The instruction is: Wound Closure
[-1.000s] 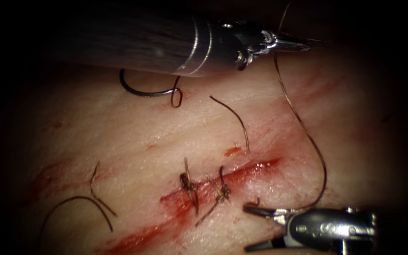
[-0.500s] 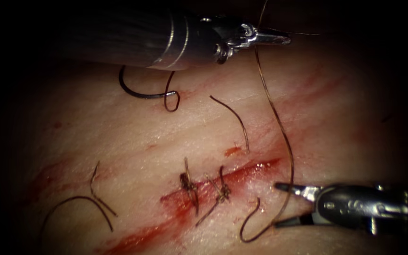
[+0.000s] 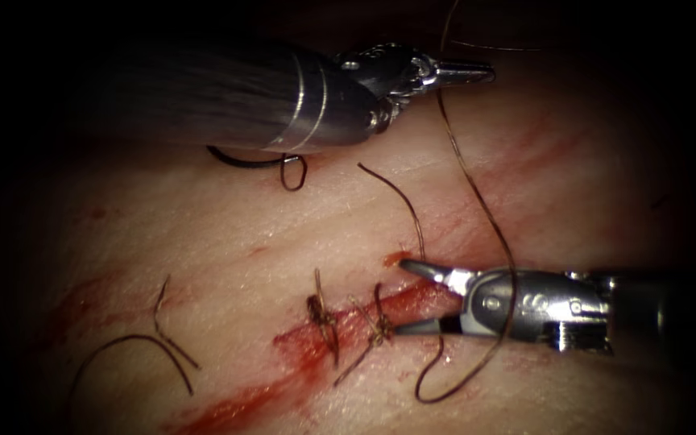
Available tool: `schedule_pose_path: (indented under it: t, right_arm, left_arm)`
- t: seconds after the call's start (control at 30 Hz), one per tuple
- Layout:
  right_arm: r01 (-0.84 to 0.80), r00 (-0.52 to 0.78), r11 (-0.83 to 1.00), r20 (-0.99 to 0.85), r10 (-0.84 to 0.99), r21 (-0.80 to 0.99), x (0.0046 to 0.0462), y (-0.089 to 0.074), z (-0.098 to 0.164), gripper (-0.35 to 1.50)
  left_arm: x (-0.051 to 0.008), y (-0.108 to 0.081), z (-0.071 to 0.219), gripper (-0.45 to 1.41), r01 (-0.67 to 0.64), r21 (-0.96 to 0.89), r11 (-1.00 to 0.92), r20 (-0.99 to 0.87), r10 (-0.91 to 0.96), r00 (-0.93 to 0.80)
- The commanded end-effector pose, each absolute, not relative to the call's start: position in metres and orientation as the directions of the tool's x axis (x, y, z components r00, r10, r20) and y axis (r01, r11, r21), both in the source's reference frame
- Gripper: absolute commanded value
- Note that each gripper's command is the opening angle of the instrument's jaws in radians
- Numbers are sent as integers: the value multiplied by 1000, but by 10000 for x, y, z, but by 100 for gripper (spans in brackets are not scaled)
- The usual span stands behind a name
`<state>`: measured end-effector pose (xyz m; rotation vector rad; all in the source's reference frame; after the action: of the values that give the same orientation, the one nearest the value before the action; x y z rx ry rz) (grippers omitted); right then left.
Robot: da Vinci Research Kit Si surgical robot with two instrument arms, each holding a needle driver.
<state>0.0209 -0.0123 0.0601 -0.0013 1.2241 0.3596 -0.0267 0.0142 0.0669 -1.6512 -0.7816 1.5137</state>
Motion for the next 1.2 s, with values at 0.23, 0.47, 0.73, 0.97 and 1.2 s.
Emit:
schedule_pose_path:
  t: [0.23,0.47,0.73,0.97,1.2]
  right_arm:
    - [-333,248,924,-928,277,187,215,-132,609,128]
    - [-398,226,899,-930,290,184,214,-130,612,128]
    - [-480,258,862,-912,319,165,205,-121,618,128]
    - [-518,263,839,-902,343,168,201,-116,623,128]
    - [-540,317,826,-869,380,164,207,-116,628,130]
  left_arm:
    - [-257,113,714,-45,-117,-756,-645,-654,751,86]
    - [-211,62,730,-45,-155,-697,-700,-713,700,44]
    - [-166,7,704,-45,-158,-694,-702,-712,702,11]
    - [-163,-34,675,-45,-130,-699,-703,-709,705,-2]
    - [-168,-69,621,-45,-59,-727,-684,-685,728,-3]
